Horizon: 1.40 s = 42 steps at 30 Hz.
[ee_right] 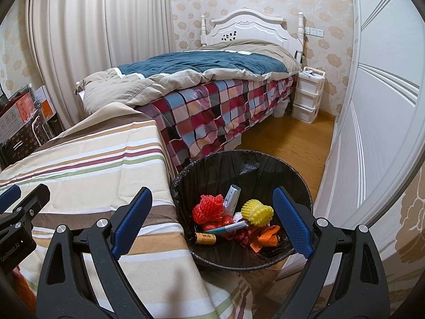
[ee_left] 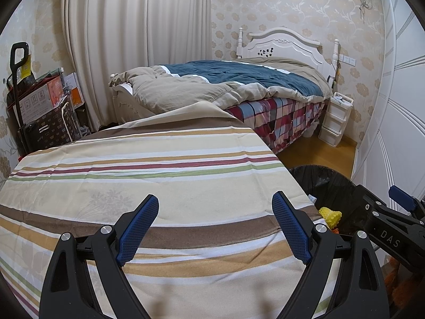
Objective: Collect trash
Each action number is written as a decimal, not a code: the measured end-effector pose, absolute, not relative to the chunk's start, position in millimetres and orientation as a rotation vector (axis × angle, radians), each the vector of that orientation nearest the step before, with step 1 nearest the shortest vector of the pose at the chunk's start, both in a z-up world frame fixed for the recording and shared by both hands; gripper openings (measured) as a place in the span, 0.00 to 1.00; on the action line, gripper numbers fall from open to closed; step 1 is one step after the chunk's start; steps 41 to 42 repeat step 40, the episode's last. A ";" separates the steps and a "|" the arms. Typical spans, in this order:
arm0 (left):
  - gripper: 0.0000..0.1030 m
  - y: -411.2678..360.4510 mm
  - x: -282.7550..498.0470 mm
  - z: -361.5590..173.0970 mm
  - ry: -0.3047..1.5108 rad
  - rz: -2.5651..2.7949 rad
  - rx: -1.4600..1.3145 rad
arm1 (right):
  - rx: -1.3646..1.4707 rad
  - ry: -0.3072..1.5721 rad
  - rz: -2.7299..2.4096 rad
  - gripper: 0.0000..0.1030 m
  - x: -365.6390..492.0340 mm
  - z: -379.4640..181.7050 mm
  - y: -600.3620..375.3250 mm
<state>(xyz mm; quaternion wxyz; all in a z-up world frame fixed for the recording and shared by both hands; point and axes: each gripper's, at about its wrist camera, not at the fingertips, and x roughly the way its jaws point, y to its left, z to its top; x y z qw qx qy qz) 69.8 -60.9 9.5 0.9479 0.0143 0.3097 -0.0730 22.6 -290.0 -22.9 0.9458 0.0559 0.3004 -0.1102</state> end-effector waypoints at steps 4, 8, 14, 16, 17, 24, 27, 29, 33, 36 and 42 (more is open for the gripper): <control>0.84 -61.2 70.0 8.9 0.631 -0.149 0.027 | 0.114 0.612 -0.225 0.87 23.0 -23.2 -290.1; 0.84 -61.1 70.1 8.8 0.631 -0.151 0.028 | 0.113 0.613 -0.225 0.87 23.3 -23.5 -290.4; 0.84 -59.3 69.5 10.6 0.628 -0.146 0.031 | 0.113 0.613 -0.224 0.87 23.5 -23.5 -290.2; 0.84 -58.9 69.3 10.7 0.628 -0.146 0.028 | 0.112 0.613 -0.225 0.87 23.4 -23.3 -289.8; 0.84 -59.0 69.5 10.6 0.629 -0.146 0.029 | 0.112 0.613 -0.225 0.87 23.7 -23.5 -290.1; 0.84 -59.4 67.6 11.1 0.621 -0.149 0.038 | 0.111 0.615 -0.224 0.87 24.0 -23.4 -289.6; 0.84 -60.8 68.2 9.6 0.627 -0.159 0.034 | 0.109 0.616 -0.223 0.87 23.9 -22.7 -287.4; 0.84 -62.3 70.7 7.4 0.631 -0.158 0.035 | 0.110 0.615 -0.223 0.87 24.5 -23.2 -288.0; 0.84 -63.0 71.5 6.7 0.631 -0.146 0.040 | 0.107 0.617 -0.221 0.87 23.4 -23.3 -283.9; 0.84 -60.9 72.8 6.4 0.638 -0.139 0.030 | 0.104 0.617 -0.216 0.87 22.2 -23.1 -280.3; 0.84 -55.6 76.7 3.8 0.652 -0.134 0.028 | 0.095 0.624 -0.204 0.87 25.3 -24.7 -270.4</control>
